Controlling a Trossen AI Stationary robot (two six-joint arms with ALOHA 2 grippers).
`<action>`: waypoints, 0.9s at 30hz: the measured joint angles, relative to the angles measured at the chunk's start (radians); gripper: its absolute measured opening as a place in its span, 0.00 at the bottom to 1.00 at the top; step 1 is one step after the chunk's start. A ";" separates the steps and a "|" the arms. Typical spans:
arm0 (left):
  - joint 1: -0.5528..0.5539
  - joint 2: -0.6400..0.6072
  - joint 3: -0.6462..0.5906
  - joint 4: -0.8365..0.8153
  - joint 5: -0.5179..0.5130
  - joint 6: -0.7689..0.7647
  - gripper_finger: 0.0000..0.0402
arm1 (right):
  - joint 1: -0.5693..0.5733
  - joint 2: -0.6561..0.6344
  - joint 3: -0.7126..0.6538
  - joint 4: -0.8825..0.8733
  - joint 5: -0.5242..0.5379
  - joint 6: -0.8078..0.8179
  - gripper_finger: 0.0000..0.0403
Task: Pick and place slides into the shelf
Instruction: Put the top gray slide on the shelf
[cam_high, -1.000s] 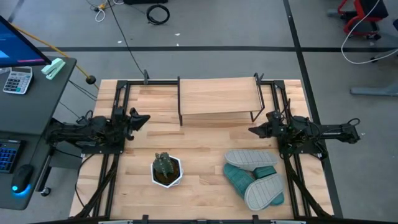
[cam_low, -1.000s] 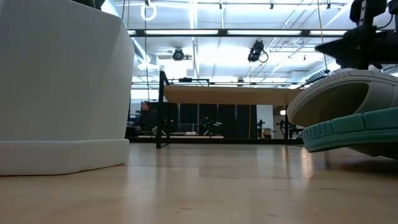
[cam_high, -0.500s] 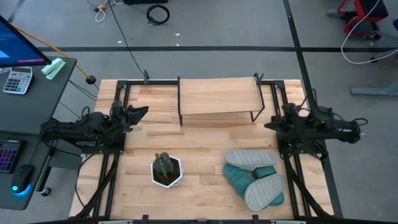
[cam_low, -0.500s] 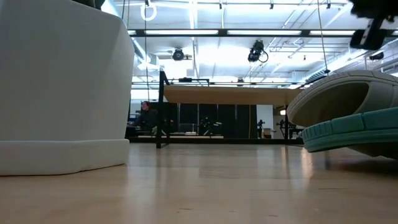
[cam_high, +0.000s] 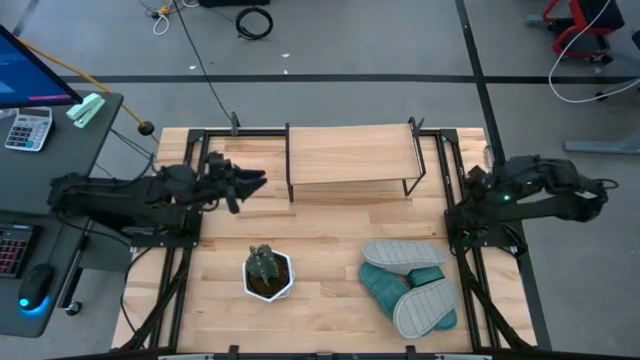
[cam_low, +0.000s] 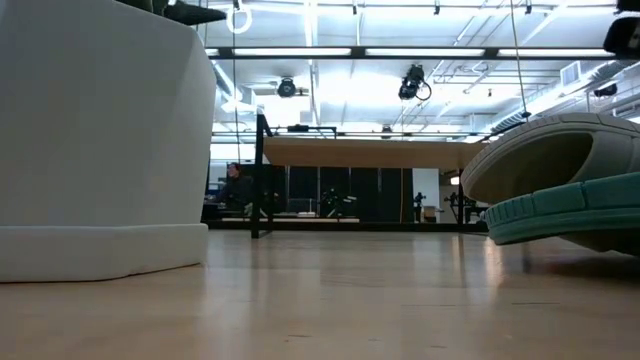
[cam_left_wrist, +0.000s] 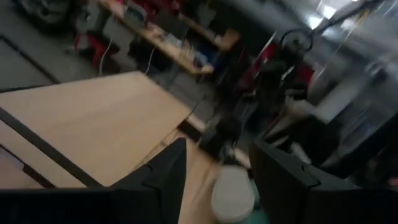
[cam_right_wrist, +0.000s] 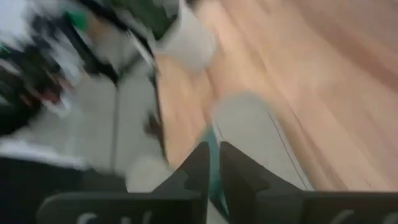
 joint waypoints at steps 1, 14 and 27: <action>0.000 0.025 0.035 -0.045 0.000 0.017 0.46 | 0.000 0.025 0.008 -0.035 -0.022 -0.032 0.14; 0.000 0.139 0.219 -0.348 0.003 0.079 0.46 | 0.001 0.267 0.005 -0.153 -0.094 -0.388 0.43; 0.000 0.135 0.219 -0.458 0.013 0.017 0.44 | 0.155 0.361 -0.035 -0.165 -0.080 -0.394 0.52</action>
